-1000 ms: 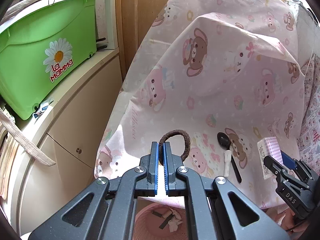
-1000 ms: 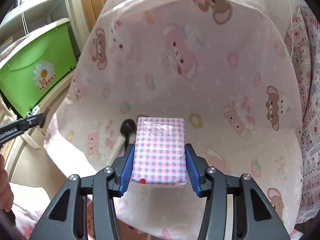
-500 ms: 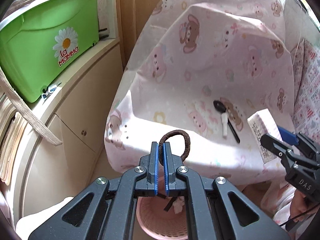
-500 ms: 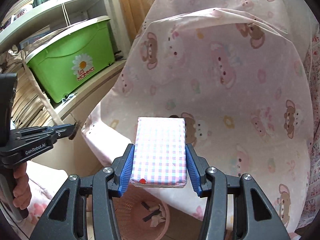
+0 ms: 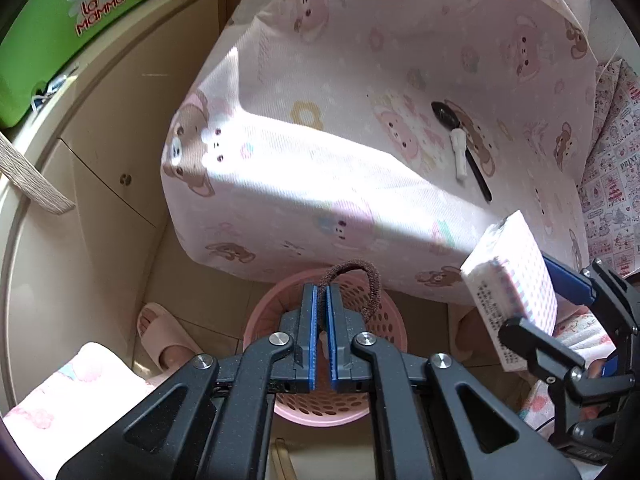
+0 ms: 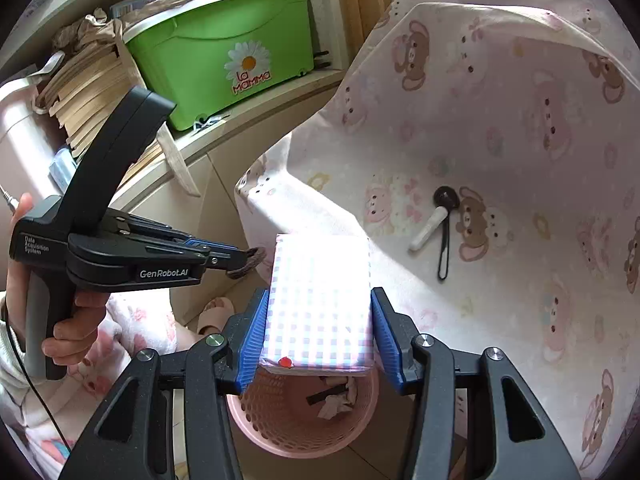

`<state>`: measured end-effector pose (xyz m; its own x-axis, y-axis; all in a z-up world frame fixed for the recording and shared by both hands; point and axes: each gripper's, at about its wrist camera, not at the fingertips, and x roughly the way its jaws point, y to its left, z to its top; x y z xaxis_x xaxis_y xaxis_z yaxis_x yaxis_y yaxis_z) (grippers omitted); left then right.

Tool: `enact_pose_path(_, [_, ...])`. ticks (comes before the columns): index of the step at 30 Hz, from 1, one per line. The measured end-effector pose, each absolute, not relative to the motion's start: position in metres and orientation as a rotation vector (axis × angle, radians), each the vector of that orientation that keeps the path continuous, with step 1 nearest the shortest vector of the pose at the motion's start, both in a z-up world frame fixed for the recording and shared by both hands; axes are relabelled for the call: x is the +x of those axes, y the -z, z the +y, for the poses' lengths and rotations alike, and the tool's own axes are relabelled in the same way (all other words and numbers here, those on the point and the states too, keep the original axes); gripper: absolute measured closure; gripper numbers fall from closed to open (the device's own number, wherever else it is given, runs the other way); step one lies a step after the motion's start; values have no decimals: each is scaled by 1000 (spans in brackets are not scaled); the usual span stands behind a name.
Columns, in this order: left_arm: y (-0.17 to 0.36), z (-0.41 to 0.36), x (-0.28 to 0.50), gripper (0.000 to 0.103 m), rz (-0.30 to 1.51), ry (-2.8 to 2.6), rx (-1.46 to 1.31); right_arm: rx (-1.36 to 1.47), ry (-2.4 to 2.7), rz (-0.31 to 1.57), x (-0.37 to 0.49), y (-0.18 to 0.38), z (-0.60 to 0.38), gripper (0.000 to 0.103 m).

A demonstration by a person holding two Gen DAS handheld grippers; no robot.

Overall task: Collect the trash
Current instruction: 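Carry hair tie and tissue pack over the wastebasket and open both tools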

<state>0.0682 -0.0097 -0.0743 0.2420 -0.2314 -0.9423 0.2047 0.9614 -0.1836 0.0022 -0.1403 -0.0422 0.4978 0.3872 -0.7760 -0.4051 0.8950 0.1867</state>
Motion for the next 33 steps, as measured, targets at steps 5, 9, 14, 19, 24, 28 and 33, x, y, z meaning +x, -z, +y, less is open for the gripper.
enact_pose_path(5, [99, -10, 66, 99, 1379, 274, 1, -67, -509, 970, -6, 54, -127, 50])
enact_pose_path(9, [120, -9, 65, 99, 1464, 291, -33, -82, -515, 1018, -9, 68, -120, 50])
enact_pose_path(14, [163, 3, 68, 99, 1608, 252, -134, -108, -495, 1117, -8, 101, -108, 50])
enact_pose_path(19, [203, 9, 70, 99, 1727, 209, -185, -107, -410, 1224, -2, 143, -103, 50])
enact_pose_path(24, [248, 15, 69, 98, 1865, 151, -271, -190, -403, 1274, -2, 173, -92, 50])
enact_pose_path(28, [266, 14, 67, 98, 1898, 105, -227, -184, -390, 1323, -3, 200, -89, 50])
enact_pose_path(33, [277, 16, 63, 75, 1909, 98, -228, -255, -361, 1391, -3, 234, -80, 50])
